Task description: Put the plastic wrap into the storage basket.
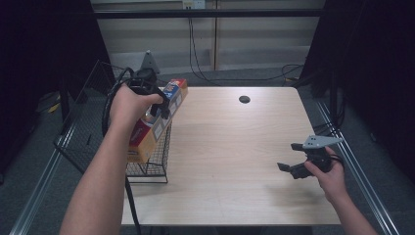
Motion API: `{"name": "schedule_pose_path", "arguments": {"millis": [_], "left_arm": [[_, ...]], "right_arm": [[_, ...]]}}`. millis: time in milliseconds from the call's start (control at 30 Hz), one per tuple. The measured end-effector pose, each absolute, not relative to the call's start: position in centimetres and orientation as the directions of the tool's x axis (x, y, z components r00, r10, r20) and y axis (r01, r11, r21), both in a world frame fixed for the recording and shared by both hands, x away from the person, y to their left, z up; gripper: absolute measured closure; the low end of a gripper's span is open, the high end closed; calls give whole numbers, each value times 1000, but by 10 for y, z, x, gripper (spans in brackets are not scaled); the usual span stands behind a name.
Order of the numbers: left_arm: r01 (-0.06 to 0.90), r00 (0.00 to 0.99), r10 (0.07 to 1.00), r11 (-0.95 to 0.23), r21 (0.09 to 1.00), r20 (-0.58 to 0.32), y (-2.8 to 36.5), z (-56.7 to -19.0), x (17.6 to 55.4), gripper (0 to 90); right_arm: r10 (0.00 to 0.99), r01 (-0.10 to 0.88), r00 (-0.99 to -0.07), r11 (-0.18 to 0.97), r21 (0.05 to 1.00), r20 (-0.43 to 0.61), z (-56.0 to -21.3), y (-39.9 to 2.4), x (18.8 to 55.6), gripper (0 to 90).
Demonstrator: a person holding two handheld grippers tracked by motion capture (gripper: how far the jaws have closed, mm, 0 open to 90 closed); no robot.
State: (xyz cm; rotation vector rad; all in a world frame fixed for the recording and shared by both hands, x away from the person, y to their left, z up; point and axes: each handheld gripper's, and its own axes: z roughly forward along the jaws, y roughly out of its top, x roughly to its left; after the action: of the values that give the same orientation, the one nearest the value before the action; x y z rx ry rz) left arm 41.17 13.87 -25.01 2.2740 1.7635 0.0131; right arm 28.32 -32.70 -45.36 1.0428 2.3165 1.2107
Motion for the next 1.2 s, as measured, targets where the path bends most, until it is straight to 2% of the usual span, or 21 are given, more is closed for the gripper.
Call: {"name": "schedule_pose_path", "arguments": {"millis": [1200], "left_arm": [[964,193,971,-161,213,-141,176,-233,412,443]], "right_arm": [[738,460,-673,365,809,50,-453,-328,283,34]]}}
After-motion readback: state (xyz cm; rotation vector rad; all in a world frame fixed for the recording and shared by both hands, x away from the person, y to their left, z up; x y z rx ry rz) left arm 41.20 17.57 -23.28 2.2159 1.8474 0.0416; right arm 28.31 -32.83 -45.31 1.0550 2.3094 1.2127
